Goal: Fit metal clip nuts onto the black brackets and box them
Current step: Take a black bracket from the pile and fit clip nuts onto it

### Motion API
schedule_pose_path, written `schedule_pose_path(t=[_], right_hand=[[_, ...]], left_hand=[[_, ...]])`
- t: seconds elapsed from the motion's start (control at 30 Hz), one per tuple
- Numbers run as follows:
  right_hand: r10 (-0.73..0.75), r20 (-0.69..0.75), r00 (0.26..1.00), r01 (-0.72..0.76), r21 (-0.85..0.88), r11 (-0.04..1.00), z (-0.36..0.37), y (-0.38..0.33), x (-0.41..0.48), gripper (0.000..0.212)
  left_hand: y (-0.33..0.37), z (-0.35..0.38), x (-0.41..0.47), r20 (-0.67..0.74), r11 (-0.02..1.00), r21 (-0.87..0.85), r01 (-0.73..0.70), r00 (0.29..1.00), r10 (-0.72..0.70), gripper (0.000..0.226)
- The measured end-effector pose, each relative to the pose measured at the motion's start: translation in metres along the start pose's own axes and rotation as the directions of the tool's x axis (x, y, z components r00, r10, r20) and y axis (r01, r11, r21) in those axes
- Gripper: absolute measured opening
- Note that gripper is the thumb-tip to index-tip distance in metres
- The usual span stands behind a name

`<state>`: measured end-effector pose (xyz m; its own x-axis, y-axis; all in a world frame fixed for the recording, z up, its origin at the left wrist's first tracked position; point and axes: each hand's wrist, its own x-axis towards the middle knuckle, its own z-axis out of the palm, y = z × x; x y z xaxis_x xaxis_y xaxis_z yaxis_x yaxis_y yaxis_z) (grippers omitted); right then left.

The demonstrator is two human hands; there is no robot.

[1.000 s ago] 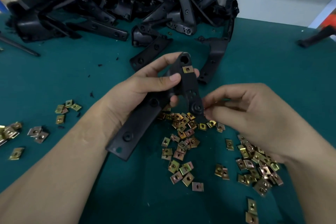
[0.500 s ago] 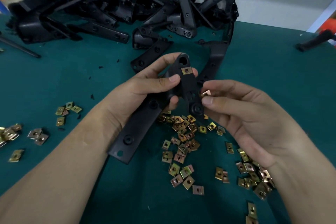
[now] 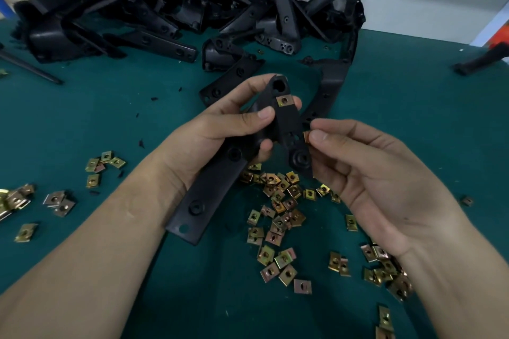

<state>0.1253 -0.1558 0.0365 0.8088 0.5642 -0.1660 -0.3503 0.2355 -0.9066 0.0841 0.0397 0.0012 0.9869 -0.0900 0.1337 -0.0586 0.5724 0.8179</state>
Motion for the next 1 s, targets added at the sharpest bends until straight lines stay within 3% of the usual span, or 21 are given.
schedule_pose_path(t=[0.17, 0.4, 0.57, 0.7, 0.8, 0.9, 1.0], right_hand=[[0.002, 0.001, 1.0, -0.002, -0.003, 1.0, 0.0, 0.001, -0.001, 0.018], [-0.029, 0.016, 0.999, 0.03, -0.052, 0.998, 0.005, 0.002, -0.004, 0.032], [0.014, 0.006, 1.0, -0.013, -0.132, 0.991, 0.005, 0.01, -0.003, 0.026], [0.004, 0.0, 1.0, -0.004, -0.124, 0.992, 0.005, 0.016, -0.001, 0.02], [-0.109, -0.052, 0.993, 0.095, -0.231, 0.968, 0.006, 0.021, -0.001, 0.019], [-0.29, -0.067, 0.955, 0.229, -0.456, 0.86, 0.01, 0.027, -0.003, 0.032], [-0.451, -0.122, 0.884, 0.313, -0.562, 0.766, 0.012, 0.032, -0.002, 0.021]], left_hand=[[-0.001, -0.001, 0.0, 0.026, 0.999, 0.032, -0.003, 1.0, 0.003, 0.034], [-0.004, -0.004, 0.002, -0.001, 0.975, 0.213, -0.062, 0.998, 0.064, 0.037], [-0.001, -0.004, 0.004, 0.011, 0.923, 0.368, -0.109, 0.994, 0.113, 0.039], [-0.001, -0.005, 0.003, -0.002, 0.937, 0.329, -0.117, 0.992, 0.125, 0.04], [-0.001, -0.005, 0.003, -0.05, 0.956, 0.269, -0.116, 0.99, 0.134, 0.04], [-0.003, 0.0, 0.002, -0.107, 0.977, 0.182, -0.114, 0.985, 0.134, 0.039], [-0.007, 0.004, 0.002, -0.115, 0.984, 0.136, -0.114, 0.985, 0.13, 0.037]])
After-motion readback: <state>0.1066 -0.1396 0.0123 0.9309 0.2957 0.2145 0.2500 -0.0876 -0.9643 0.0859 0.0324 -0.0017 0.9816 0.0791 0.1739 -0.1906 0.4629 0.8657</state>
